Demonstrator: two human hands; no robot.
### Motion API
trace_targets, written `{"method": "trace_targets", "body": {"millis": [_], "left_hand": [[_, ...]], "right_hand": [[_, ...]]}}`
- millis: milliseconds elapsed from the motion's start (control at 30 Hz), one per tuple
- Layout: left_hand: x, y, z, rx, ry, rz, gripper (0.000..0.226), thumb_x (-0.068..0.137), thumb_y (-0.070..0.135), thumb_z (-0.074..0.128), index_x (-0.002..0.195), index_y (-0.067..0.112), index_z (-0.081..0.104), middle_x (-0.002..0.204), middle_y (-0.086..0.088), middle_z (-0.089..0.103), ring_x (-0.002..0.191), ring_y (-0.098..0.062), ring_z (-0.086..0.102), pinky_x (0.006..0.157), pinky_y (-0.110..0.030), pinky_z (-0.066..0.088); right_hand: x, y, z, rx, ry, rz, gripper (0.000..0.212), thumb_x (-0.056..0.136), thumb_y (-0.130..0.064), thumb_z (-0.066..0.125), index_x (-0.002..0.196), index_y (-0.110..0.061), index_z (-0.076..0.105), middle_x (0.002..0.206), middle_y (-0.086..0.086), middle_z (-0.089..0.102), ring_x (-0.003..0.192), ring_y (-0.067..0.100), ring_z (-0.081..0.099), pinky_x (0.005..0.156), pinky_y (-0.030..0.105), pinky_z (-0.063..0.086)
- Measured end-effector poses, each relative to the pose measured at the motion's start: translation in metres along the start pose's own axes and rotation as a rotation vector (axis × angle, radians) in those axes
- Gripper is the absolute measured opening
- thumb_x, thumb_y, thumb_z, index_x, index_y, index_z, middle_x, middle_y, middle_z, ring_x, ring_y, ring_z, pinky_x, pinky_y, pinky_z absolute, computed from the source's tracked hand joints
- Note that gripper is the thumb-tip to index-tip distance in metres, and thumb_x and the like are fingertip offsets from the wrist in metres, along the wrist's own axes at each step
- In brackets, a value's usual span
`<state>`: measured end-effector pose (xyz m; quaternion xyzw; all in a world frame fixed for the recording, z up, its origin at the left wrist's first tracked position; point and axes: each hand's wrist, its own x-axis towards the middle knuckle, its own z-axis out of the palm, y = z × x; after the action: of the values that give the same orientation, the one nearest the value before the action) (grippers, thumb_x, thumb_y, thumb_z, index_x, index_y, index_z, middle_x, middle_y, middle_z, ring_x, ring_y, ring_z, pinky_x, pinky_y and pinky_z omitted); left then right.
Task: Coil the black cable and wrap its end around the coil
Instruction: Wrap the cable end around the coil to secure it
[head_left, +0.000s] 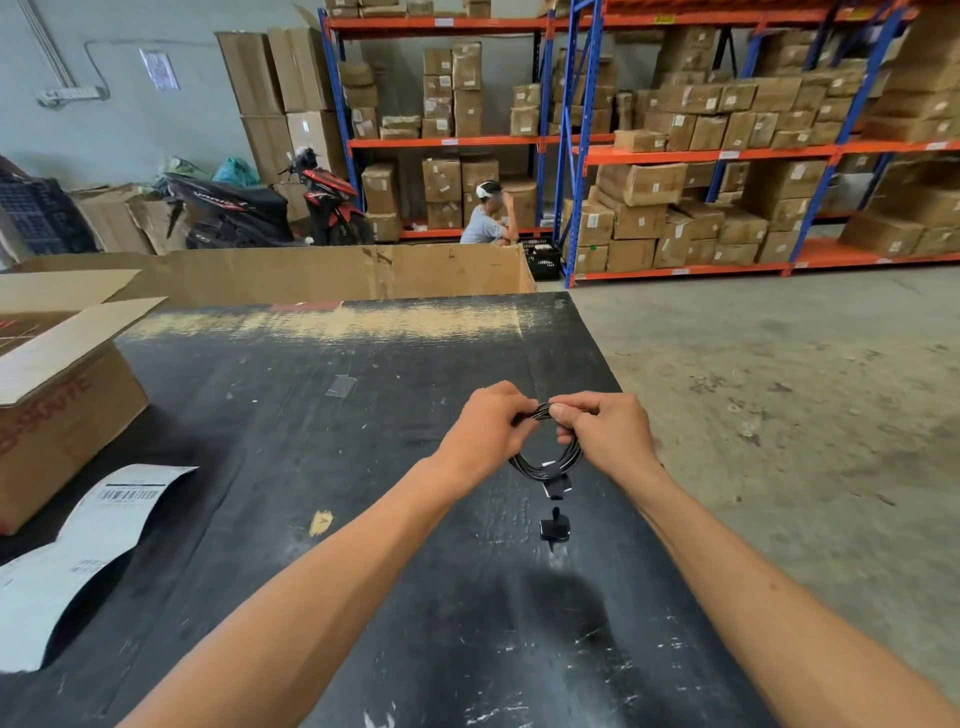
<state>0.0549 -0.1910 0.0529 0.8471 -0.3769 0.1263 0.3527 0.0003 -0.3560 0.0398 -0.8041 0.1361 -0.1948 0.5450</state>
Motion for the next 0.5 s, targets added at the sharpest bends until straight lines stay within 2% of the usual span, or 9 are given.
{"method": "trace_targets", "body": {"millis": [67, 133, 233, 300, 367, 433, 500], "left_hand": [[0.0015, 0.0045, 0.0004, 0.253, -0.142, 0.068, 0.022, 0.094, 0.010, 0.054, 0.100, -0.004, 0.070, 0.095, -0.021, 0.065, 0.083, -0.039, 0.064, 0.076, -0.044, 0.050], [0.0005, 0.0074, 0.0021, 0.276, -0.130, 0.049, 0.023, 0.094, 0.009, 0.050, 0.094, -0.005, 0.069, 0.090, -0.022, 0.065, 0.079, -0.041, 0.062, 0.074, -0.047, 0.049], [0.0012, 0.0059, 0.0015, -0.030, 0.022, -0.129, 0.018, 0.088, 0.008, 0.061, 0.097, -0.001, 0.075, 0.082, -0.015, 0.073, 0.072, -0.026, 0.067, 0.070, -0.033, 0.054], [0.0023, 0.0029, -0.0006, -0.300, 0.029, -0.318, 0.018, 0.086, 0.008, 0.067, 0.100, 0.002, 0.075, 0.072, -0.012, 0.073, 0.060, -0.016, 0.065, 0.062, -0.028, 0.055], [0.0030, 0.0011, -0.0003, -0.501, 0.016, -0.445, 0.014, 0.084, 0.005, 0.070, 0.096, 0.001, 0.075, 0.065, -0.012, 0.070, 0.054, -0.015, 0.062, 0.059, -0.025, 0.055], [0.0031, -0.0002, 0.0011, -0.591, 0.022, -0.502, 0.010, 0.083, 0.002, 0.072, 0.092, 0.000, 0.075, 0.063, -0.011, 0.068, 0.053, -0.015, 0.061, 0.059, -0.024, 0.056], [0.0032, -0.0019, 0.0038, -0.571, 0.038, -0.513, 0.008, 0.083, 0.002, 0.071, 0.090, 0.002, 0.075, 0.064, -0.011, 0.068, 0.053, -0.015, 0.061, 0.060, -0.025, 0.056]], "right_hand": [[-0.0004, 0.0022, 0.0016, 0.003, -0.009, 0.006, 0.021, 0.085, -0.020, 0.078, 0.073, -0.037, 0.079, 0.066, -0.004, 0.079, 0.062, 0.013, 0.077, 0.082, 0.043, 0.065], [0.0004, 0.0039, 0.0013, 0.014, -0.028, -0.006, 0.021, 0.085, -0.019, 0.078, 0.075, -0.037, 0.080, 0.068, -0.002, 0.079, 0.063, 0.014, 0.076, 0.083, 0.046, 0.065], [-0.0005, 0.0058, -0.0020, 0.063, -0.055, -0.016, 0.022, 0.086, -0.014, 0.080, 0.079, -0.035, 0.082, 0.070, 0.001, 0.079, 0.064, 0.015, 0.075, 0.084, 0.047, 0.064], [-0.0012, 0.0065, -0.0035, 0.092, -0.063, -0.008, 0.023, 0.086, -0.013, 0.081, 0.080, -0.035, 0.082, 0.072, 0.000, 0.080, 0.064, 0.015, 0.076, 0.082, 0.042, 0.064], [-0.0013, 0.0069, -0.0031, 0.123, -0.057, 0.014, 0.022, 0.085, -0.013, 0.081, 0.079, -0.034, 0.082, 0.073, -0.002, 0.081, 0.064, 0.013, 0.075, 0.079, 0.036, 0.062], [-0.0009, 0.0072, -0.0015, 0.146, -0.058, 0.037, 0.019, 0.085, -0.013, 0.081, 0.081, -0.032, 0.083, 0.075, -0.003, 0.081, 0.064, 0.011, 0.075, 0.075, 0.030, 0.059], [-0.0011, 0.0074, -0.0005, 0.166, -0.088, 0.050, 0.015, 0.088, -0.014, 0.078, 0.085, -0.028, 0.083, 0.075, -0.004, 0.080, 0.067, 0.010, 0.075, 0.076, 0.029, 0.058]]}}
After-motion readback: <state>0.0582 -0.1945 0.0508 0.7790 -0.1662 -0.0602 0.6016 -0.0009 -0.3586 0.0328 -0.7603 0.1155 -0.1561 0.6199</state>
